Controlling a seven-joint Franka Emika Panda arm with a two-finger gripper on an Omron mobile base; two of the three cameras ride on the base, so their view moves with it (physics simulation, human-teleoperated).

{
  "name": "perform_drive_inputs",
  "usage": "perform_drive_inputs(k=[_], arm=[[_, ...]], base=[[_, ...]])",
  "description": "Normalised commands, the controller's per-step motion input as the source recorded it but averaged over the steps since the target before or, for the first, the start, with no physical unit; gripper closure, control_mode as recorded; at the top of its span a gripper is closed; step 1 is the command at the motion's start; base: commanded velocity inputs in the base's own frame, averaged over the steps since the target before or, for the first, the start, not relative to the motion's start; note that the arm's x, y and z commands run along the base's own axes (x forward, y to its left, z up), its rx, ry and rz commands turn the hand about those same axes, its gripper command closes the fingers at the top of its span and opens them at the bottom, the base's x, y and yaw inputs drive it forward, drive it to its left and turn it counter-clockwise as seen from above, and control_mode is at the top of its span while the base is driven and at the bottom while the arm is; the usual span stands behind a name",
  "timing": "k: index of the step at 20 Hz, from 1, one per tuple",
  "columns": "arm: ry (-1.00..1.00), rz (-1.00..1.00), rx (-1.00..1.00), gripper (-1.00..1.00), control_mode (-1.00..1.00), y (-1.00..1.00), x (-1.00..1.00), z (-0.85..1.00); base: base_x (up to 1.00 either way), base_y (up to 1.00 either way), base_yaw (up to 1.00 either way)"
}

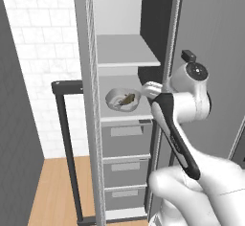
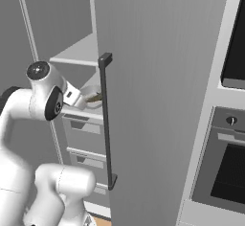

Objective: Take the meat container that has the fish and place it on the second highest rack of the freezer. Then take the vegetable container that has the carrot and eggplant and place it on the highest rack of the freezer.

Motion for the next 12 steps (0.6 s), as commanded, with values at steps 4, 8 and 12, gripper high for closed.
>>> perform_drive_inputs(k=[4, 8, 12], arm=[[0.0, 0.23, -0.03, -1.0, -1.0, 0.0, -1.0, -0.1], [0.06, 0.15, -0.19, -1.0, -1.0, 0.0, -0.68, 0.24], [0.22, 0.05, -0.46, -1.0, -1.0, 0.0, -0.13, 0.95]], base=[[0.0, 0.0, 0.0], [0.0, 0.0, 0.0], [0.0, 0.0, 0.0]])
